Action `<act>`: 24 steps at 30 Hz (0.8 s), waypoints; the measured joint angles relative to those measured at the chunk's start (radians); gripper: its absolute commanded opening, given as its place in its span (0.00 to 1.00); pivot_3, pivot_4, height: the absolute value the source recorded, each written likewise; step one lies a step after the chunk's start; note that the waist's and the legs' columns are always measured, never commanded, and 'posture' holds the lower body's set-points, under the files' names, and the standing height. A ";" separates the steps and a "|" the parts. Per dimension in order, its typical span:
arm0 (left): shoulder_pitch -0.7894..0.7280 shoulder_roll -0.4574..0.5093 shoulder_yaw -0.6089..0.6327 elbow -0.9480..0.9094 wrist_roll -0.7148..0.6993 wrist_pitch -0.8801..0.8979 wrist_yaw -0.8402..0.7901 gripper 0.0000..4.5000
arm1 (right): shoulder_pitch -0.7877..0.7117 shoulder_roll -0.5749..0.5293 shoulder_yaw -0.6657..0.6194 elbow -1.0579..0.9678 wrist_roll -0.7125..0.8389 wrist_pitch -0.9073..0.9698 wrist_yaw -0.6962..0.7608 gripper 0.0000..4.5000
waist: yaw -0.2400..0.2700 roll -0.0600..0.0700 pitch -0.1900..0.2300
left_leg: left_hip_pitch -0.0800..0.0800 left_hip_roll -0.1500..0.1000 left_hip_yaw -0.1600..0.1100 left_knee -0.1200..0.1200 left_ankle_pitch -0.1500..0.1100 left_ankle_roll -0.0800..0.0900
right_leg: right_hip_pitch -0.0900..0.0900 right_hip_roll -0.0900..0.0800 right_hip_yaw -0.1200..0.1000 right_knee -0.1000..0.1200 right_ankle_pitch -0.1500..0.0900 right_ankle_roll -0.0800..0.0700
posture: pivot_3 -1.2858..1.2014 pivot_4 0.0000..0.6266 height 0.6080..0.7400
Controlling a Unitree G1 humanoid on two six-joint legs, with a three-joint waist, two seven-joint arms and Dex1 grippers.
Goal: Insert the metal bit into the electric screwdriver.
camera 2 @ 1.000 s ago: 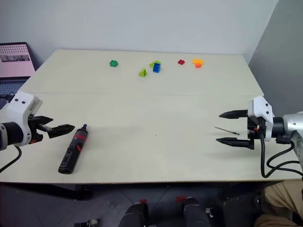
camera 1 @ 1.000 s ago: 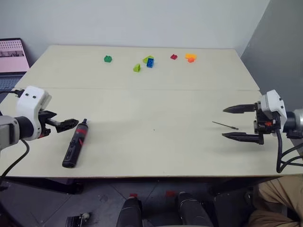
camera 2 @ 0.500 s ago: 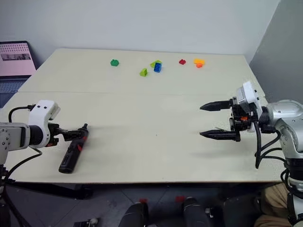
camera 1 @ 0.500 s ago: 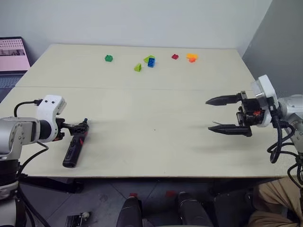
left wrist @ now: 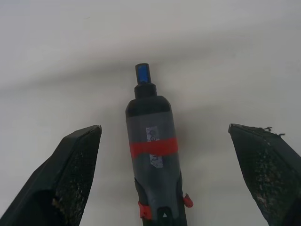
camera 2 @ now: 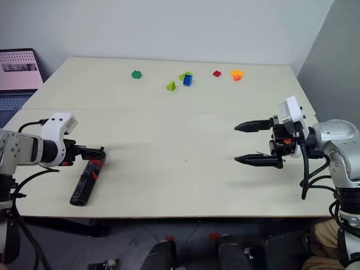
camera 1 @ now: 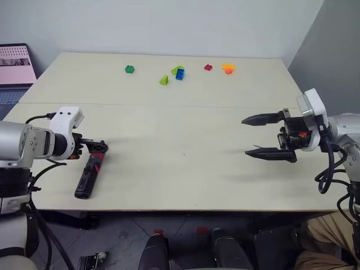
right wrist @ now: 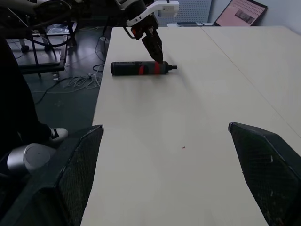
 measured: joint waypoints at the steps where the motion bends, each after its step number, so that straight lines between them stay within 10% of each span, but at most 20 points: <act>1: -0.018 0.000 -0.017 0.023 0.003 0.007 0.000 1.00 | 0.000 0.000 0.001 -0.001 0.000 0.000 0.001 1.00 | 0.000 0.000 0.000 | 0.000 0.000 0.000 0.000 0.000 0.000 | 0.000 0.000 0.000 0.000 0.000 0.000 | 0.52 0.24 1.00; 24: -0.243 -0.143 -0.228 0.483 0.188 -0.211 -0.077 1.00 | 0.029 -0.006 0.018 -0.065 0.000 0.019 0.000 1.00 | 0.002 0.000 0.000 | -0.003 0.000 -0.002 0.000 0.000 0.000 | -0.001 0.000 -0.001 0.000 0.000 0.002 | 0.52 0.24 1.00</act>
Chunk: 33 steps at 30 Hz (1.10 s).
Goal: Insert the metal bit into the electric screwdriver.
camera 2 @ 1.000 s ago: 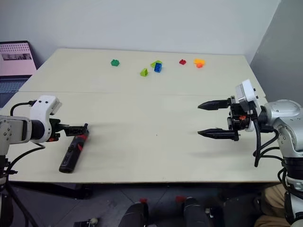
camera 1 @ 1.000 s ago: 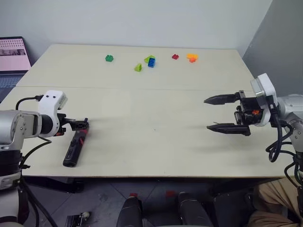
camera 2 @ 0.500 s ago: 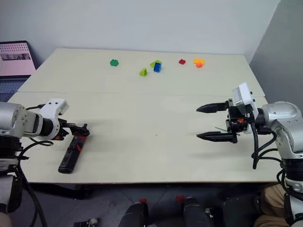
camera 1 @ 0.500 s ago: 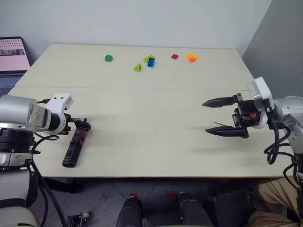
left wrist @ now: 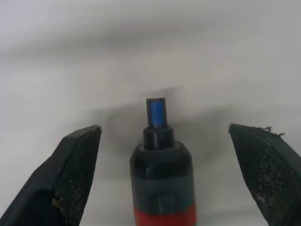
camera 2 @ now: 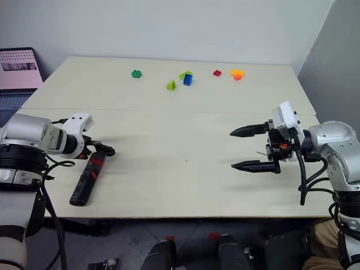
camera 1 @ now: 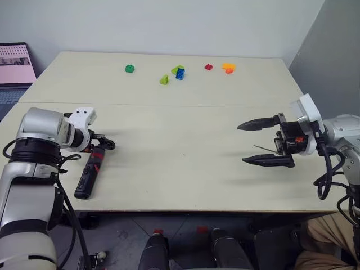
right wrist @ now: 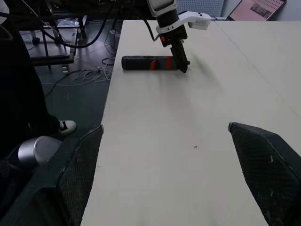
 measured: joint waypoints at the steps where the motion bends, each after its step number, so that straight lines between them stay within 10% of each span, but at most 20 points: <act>1: 0.000 -0.001 0.000 0.001 0.001 0.000 0.000 1.00 | 0.001 0.000 0.000 0.000 0.000 0.000 0.000 1.00 | 0.000 0.000 0.000 | 0.000 0.000 0.000 0.000 0.000 0.000 | 0.000 0.000 0.000 0.000 0.000 0.000 | 0.52 0.24 1.00; 18: -0.001 -0.040 0.045 -0.035 0.018 0.095 0.052 1.00 | 0.003 -0.002 0.003 -0.015 -0.001 0.006 -0.019 1.00 | 0.000 0.000 0.000 | 0.000 0.000 -0.001 0.000 0.000 0.000 | 0.000 0.000 0.000 0.000 0.000 0.000 | 0.52 0.24 1.00; 33: 0.008 -0.028 0.051 -0.058 0.024 0.107 0.056 0.35 | 0.001 -0.002 0.007 -0.015 -0.001 0.006 -0.027 1.00 | 0.000 0.000 0.000 | 0.000 0.000 -0.001 0.000 0.000 0.000 | 0.000 0.000 0.000 0.000 0.000 0.000 | 0.52 0.24 1.00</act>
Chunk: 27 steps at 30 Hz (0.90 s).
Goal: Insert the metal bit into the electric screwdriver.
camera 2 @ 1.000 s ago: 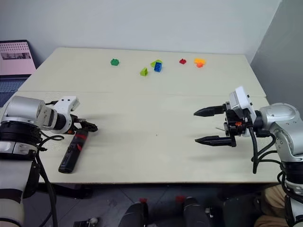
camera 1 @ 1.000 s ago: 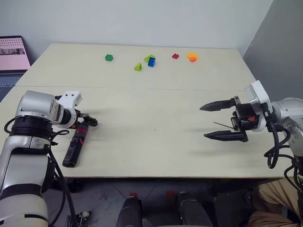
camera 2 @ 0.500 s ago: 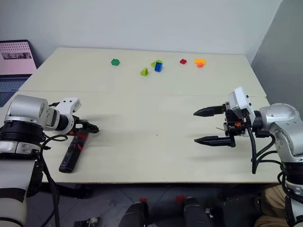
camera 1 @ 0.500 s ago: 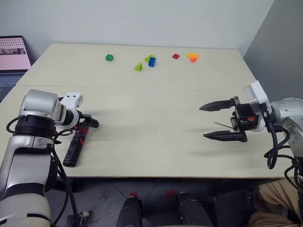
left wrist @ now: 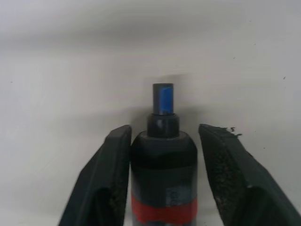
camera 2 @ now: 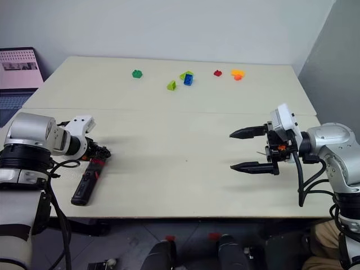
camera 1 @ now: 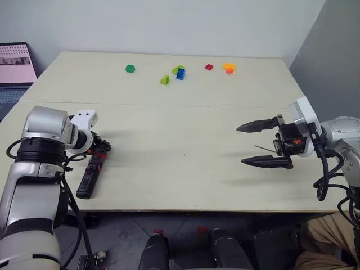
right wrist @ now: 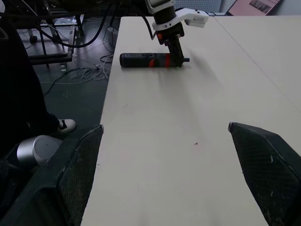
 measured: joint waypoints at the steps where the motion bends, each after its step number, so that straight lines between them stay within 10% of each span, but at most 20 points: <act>1: 0.002 0.000 0.000 -0.004 0.000 0.000 0.000 0.35 | 0.000 0.000 0.000 0.000 0.000 0.000 -0.001 1.00 | 0.000 0.000 0.000 | 0.000 0.000 0.000 0.000 0.000 0.000 | 0.000 0.000 0.000 0.000 0.000 0.000 | 0.52 0.24 1.00; 15: 0.024 -0.007 0.008 -0.140 -0.040 -0.187 -0.131 0.35 | 0.016 -0.014 -0.021 0.009 -0.009 -0.006 -0.031 1.00 | 0.017 0.000 0.000 | -0.001 0.000 0.000 0.000 0.000 0.000 | 0.000 0.000 0.000 0.000 0.000 0.000 | 0.52 0.24 1.00; 27: 0.011 -0.388 0.061 -0.402 -0.123 -0.519 -0.127 0.35 | 0.195 -0.070 -0.175 -0.151 0.015 0.046 -0.169 1.00 | 0.042 -0.001 0.000 | -0.001 -0.001 0.000 0.001 0.000 0.000 | 0.000 0.000 0.001 -0.001 0.001 0.000 | 0.52 0.24 1.00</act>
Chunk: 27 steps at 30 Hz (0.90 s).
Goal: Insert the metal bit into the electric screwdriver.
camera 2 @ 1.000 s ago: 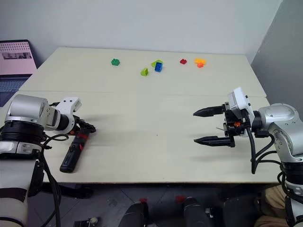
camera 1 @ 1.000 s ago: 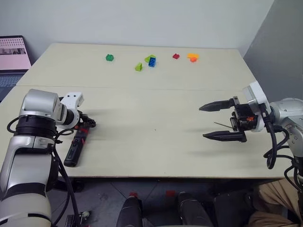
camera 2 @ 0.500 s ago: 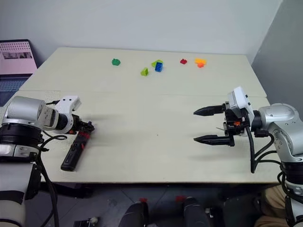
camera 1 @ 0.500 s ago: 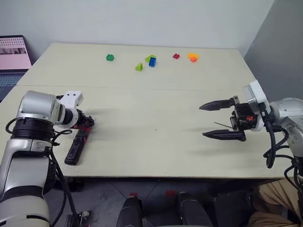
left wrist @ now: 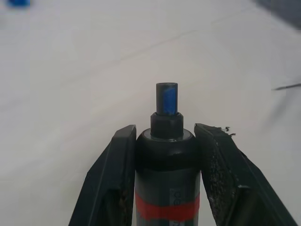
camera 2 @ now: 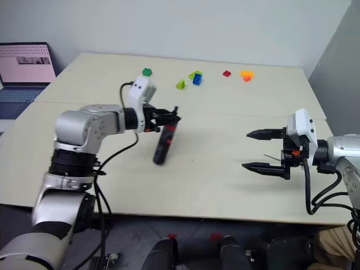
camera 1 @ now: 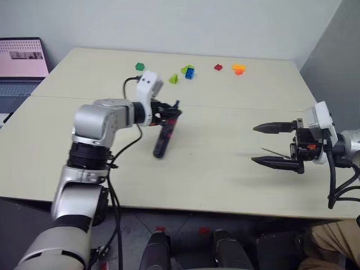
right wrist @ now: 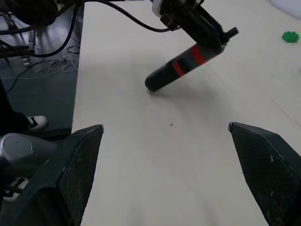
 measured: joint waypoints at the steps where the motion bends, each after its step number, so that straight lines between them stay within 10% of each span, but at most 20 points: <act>1: 0.000 -0.024 -0.002 0.000 0.009 -0.041 0.009 0.35 | 0.002 0.004 -0.009 -0.009 0.001 0.002 -0.018 1.00 | -0.004 0.000 0.000 | 0.000 0.000 0.000 0.000 0.000 0.000 | 0.000 0.000 0.000 0.000 0.000 0.000 | 0.52 0.24 1.00; 11: 0.058 -0.274 0.010 0.119 0.075 -0.524 0.115 0.35 | 0.002 0.066 -0.037 -0.121 0.075 0.057 -0.192 1.00 | -0.010 0.000 0.000 | 0.000 -0.001 0.001 0.000 0.001 0.001 | 0.001 0.000 0.002 -0.001 0.001 0.002 | 0.52 0.24 1.00; 27: 0.320 -0.269 0.010 -0.058 0.083 -0.661 0.127 0.35 | -0.013 0.086 -0.002 -0.134 0.073 0.054 -0.241 1.00 | -0.010 0.000 0.000 | 0.001 -0.001 0.000 0.001 0.001 0.001 | 0.002 0.000 0.001 -0.001 0.000 0.003 | 0.52 0.24 1.00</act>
